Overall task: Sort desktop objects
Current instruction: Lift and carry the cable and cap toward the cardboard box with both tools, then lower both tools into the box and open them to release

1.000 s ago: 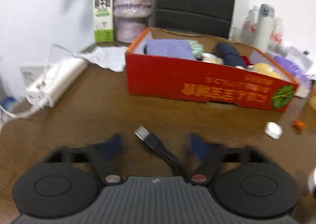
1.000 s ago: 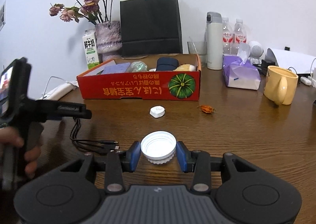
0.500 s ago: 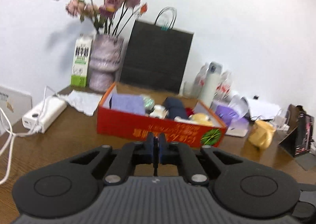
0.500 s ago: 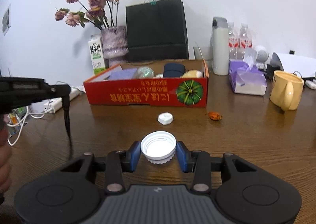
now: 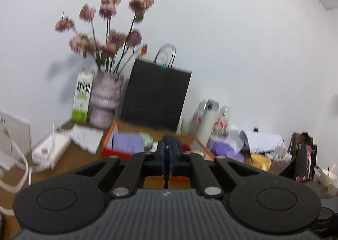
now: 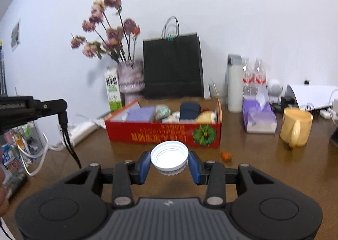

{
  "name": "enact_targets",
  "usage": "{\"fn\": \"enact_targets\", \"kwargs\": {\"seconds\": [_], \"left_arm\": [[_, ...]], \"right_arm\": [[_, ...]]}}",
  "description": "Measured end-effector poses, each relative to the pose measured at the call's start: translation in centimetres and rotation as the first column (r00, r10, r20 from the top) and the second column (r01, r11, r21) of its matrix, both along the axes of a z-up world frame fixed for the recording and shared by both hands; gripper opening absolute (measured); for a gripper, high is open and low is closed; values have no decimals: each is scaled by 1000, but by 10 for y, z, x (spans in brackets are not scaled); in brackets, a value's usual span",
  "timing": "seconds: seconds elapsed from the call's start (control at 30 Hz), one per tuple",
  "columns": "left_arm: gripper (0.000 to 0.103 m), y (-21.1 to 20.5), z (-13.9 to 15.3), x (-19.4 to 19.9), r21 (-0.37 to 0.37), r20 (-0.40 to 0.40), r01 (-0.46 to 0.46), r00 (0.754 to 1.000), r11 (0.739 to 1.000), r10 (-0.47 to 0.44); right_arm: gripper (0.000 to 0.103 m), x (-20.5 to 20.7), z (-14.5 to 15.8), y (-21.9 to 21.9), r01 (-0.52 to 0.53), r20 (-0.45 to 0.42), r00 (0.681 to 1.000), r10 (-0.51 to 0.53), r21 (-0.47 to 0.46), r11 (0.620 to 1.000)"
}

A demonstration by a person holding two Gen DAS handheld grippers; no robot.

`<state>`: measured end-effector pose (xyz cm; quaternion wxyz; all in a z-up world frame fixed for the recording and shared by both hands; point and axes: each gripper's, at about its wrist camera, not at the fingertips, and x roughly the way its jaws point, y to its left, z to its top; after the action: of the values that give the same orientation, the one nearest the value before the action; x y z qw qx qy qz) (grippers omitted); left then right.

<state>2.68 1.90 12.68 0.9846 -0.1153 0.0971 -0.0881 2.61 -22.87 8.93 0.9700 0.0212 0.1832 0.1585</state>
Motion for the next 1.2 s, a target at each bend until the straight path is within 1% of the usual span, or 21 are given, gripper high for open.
{"fn": "enact_targets", "kwargs": {"seconds": [0.07, 0.2, 0.33, 0.4, 0.5, 0.57, 0.6, 0.67, 0.7, 0.77, 0.8, 0.83, 0.87, 0.93, 0.97, 1.0, 1.03, 1.07, 1.1, 1.13, 1.2], "left_arm": [[5, 6, 23, 8, -17, 44, 22, 999, 1000, -21], [5, 8, 69, 42, 7, 119, 84, 989, 996, -84], [4, 6, 100, 108, 10, 76, 108, 991, 994, -109], [4, 5, 110, 142, 18, 51, 94, 994, 995, -95], [4, 2, 114, 197, 36, -10, 76, 997, 996, -76], [4, 2, 105, 242, 29, -84, 85, 993, 996, -82], [4, 1, 98, 263, 31, -135, 108, 985, 994, -103], [4, -1, 75, 308, 17, -244, 114, 964, 993, -106], [4, -3, 62, 329, 27, -307, 135, 944, 990, -120], [4, -9, 30, 368, 67, -421, 107, 905, 992, -69], [5, -13, 15, 384, 99, -473, 122, 879, 988, -61], [5, -15, 0, 398, 110, -504, 123, 862, 986, -51], [7, -17, -12, 409, 123, -518, 126, 854, 984, -44], [10, -22, -26, 424, 186, -540, 144, 841, 972, -21], [13, -23, -30, 430, 204, -557, 151, 830, 967, -12], [17, -23, -32, 436, 205, -577, 167, 816, 965, -19], [33, -21, -33, 441, 204, -592, 172, 806, 964, -18], [58, -20, -33, 445, 207, -603, 164, 798, 964, -6], [66, -19, -32, 448, 208, -620, 164, 785, 964, 0], [70, -17, -30, 451, 206, -637, 170, 771, 964, 0], [71, -13, -27, 457, 207, -658, 141, 752, 968, 31]], "right_arm": [[38, 7, 18, -3, -1, 34, 999, 1, -2, 1000], [38, 38, 58, -6, -9, 96, 995, 9, -3, 1000], [38, 93, 88, -1, -11, 111, 994, 14, -29, 1000], [38, 133, 96, 2, -14, 74, 997, 17, -45, 999], [38, 201, 98, 5, -8, -26, 1000, 6, -57, 998], [38, 250, 91, 8, -7, -116, 993, -1, -66, 998], [38, 273, 86, 10, -8, -166, 986, -4, -67, 998], [38, 321, 71, 14, -3, -292, 956, -21, -82, 997], [38, 341, 61, 16, -3, -342, 939, -27, -88, 996], [38, 382, 35, 23, 7, -459, 886, -70, -138, 990], [38, 396, 23, 26, 4, -495, 865, -86, -164, 986], [38, 409, 10, 29, 2, -525, 844, -108, -199, 980], [38, 420, -2, 31, -2, -549, 826, -125, -225, 974], [39, 434, -20, 33, -14, -590, 795, -142, -251, 968], [38, 439, -25, 34, -21, -591, 794, -141, -259, 966], [39, 439, -27, 36, -52, -581, 805, -121, -271, 961], [40, 440, -28, 38, -72, -567, 815, -119, -304, 950], [41, 441, -27, 41, -91, -547, 830, -113, -331, 939], [41, 444, -27, 41, -118, -541, 836, -93, -341, 933], [41, 449, -26, 40, -128, -551, 830, -85, -337, 933], [41, 461, -23, 37, -115, -575, 814, -87, -306, 945]]}}
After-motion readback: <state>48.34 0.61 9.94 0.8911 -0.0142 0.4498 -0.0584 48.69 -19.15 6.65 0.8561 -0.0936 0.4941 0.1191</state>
